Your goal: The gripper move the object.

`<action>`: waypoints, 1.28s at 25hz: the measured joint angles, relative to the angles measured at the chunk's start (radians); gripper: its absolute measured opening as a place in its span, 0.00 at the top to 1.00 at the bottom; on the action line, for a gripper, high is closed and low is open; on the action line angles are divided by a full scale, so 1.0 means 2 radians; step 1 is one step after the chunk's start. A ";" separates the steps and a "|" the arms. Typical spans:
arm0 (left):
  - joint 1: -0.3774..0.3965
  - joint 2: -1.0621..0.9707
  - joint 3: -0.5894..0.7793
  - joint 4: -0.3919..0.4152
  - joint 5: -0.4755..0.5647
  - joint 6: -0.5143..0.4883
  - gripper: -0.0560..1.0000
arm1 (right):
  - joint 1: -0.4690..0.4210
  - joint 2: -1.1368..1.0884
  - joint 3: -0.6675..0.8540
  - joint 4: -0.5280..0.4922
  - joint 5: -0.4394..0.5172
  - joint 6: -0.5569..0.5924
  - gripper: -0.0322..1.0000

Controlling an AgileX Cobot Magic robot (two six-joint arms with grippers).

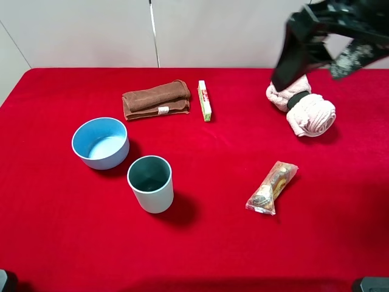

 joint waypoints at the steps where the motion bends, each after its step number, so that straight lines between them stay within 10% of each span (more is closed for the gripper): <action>1: 0.000 0.000 0.000 0.000 0.000 0.000 0.02 | 0.000 -0.015 0.010 -0.001 0.000 0.001 0.30; 14: 0.000 0.000 0.000 0.000 0.000 0.000 0.02 | -0.011 -0.203 0.112 -0.022 0.001 0.008 0.30; 32: 0.000 0.000 0.000 0.000 0.000 0.000 0.02 | -0.299 -0.528 0.293 -0.085 -0.064 0.009 0.30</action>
